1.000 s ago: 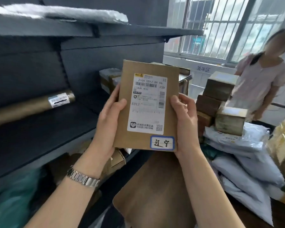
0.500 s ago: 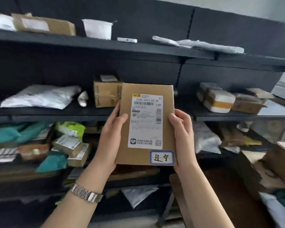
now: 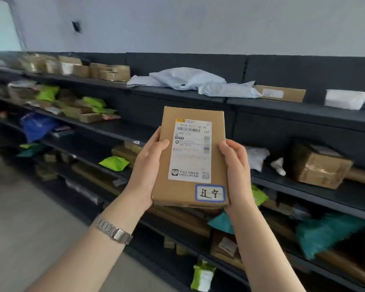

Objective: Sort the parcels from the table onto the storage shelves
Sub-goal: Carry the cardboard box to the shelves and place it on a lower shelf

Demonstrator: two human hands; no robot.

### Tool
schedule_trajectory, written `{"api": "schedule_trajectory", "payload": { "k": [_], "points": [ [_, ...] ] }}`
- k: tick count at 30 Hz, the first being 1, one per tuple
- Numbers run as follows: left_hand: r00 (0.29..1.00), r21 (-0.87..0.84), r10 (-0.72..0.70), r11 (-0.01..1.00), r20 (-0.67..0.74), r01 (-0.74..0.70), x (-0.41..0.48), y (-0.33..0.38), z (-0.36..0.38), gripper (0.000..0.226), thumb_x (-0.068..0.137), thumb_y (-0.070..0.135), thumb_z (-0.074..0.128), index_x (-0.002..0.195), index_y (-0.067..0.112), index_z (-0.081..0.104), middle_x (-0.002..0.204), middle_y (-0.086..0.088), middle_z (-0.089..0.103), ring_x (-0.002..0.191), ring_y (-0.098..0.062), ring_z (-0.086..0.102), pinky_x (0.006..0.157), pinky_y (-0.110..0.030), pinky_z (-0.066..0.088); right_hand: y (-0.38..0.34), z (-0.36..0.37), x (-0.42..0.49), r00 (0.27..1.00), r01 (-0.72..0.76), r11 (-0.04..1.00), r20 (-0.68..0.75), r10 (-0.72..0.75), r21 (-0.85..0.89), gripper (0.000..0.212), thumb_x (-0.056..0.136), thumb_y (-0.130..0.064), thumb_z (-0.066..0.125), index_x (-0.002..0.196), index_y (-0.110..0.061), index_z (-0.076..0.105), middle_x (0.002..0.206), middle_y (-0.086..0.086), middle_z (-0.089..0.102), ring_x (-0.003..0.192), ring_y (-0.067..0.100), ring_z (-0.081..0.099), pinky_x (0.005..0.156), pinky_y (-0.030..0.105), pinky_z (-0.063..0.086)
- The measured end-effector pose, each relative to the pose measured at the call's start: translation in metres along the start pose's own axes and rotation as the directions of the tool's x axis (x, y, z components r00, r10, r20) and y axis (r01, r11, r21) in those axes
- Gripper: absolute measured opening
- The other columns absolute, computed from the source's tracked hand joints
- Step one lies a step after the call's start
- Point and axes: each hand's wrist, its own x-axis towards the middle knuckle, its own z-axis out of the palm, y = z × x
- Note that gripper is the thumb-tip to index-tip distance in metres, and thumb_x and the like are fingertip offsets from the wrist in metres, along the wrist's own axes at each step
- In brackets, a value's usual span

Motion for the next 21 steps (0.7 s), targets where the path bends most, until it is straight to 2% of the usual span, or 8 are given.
{"api": "schedule_trajectory", "payload": {
  "k": [2,5,9,11,14,19,21],
  "points": [
    [0.999,0.032,0.029,0.999,-0.044,-0.027,0.008,0.014,-0.054,0.048,0.093,0.048,0.053,0.139,0.056,0.052,0.112,0.014,0.08,0.102,-0.016,0.077,0.087,-0.047,0.06,0.015,0.057,0.001,0.997,-0.035,0.999,0.064,0.033,0.025,0.011,0.095,-0.037,0.065,0.105,-0.034,0.064,0.107,0.003,0.076,0.092,0.023,0.075,0.081,0.044,0.061],
    [0.992,0.055,0.044,0.998,-0.12,-0.038,0.019,0.03,-0.122,0.043,0.096,0.046,0.051,0.139,0.055,0.053,0.111,0.015,0.08,0.097,-0.012,0.078,0.072,-0.037,0.061,0.034,0.129,0.003,0.987,-0.073,0.996,0.146,0.064,0.057,0.014,0.094,-0.038,0.065,0.108,-0.033,0.064,0.114,0.006,0.073,0.1,0.028,0.074,0.086,0.049,0.061],
    [0.97,0.033,0.05,0.999,-0.236,-0.043,0.036,0.046,-0.192,0.035,0.099,0.041,0.049,0.127,0.058,0.062,0.11,0.013,0.081,0.096,-0.013,0.079,0.071,-0.036,0.062,0.057,0.207,0.013,0.968,-0.078,0.995,0.242,0.062,0.057,0.026,0.091,-0.042,0.066,0.114,-0.031,0.062,0.112,0.002,0.072,0.092,0.017,0.073,0.073,0.034,0.059],
    [0.964,0.027,0.052,0.999,-0.26,-0.046,0.049,0.048,-0.222,0.032,0.1,0.04,0.048,0.111,0.062,0.068,0.108,0.013,0.081,0.093,-0.012,0.079,0.064,-0.032,0.063,0.071,0.239,0.022,0.956,-0.087,0.994,0.286,0.066,0.062,0.03,0.089,-0.044,0.066,0.115,-0.031,0.062,0.111,0.001,0.073,0.092,0.017,0.074,0.073,0.033,0.058],
    [0.956,0.02,0.041,0.999,-0.29,-0.036,0.073,0.045,-0.261,0.034,0.099,0.039,0.049,0.101,0.064,0.07,0.107,0.014,0.082,0.091,-0.012,0.08,0.061,-0.031,0.063,0.096,0.282,0.04,0.941,-0.106,0.992,0.329,0.079,0.065,0.023,0.091,-0.044,0.066,0.112,-0.035,0.061,0.11,-0.001,0.073,0.094,0.017,0.075,0.075,0.034,0.061],
    [0.927,0.024,0.044,0.999,-0.372,-0.038,0.125,0.035,-0.319,0.033,0.098,0.039,0.05,0.1,0.065,0.07,0.103,0.014,0.082,0.088,-0.012,0.08,0.06,-0.031,0.062,0.145,0.348,0.082,0.914,-0.162,0.983,0.388,0.119,0.081,0.018,0.093,-0.042,0.066,0.109,-0.036,0.062,0.104,-0.005,0.075,0.086,0.013,0.078,0.068,0.031,0.062],
    [0.912,0.027,0.049,0.999,-0.407,-0.042,0.149,0.031,-0.341,0.034,0.097,0.039,0.05,0.109,0.064,0.069,0.106,0.014,0.082,0.091,-0.013,0.08,0.065,-0.035,0.062,0.161,0.374,0.101,0.905,-0.177,0.98,0.405,0.129,0.085,0.018,0.092,-0.042,0.067,0.109,-0.036,0.063,0.098,-0.008,0.077,0.084,0.013,0.078,0.066,0.029,0.061]
  ]
}}
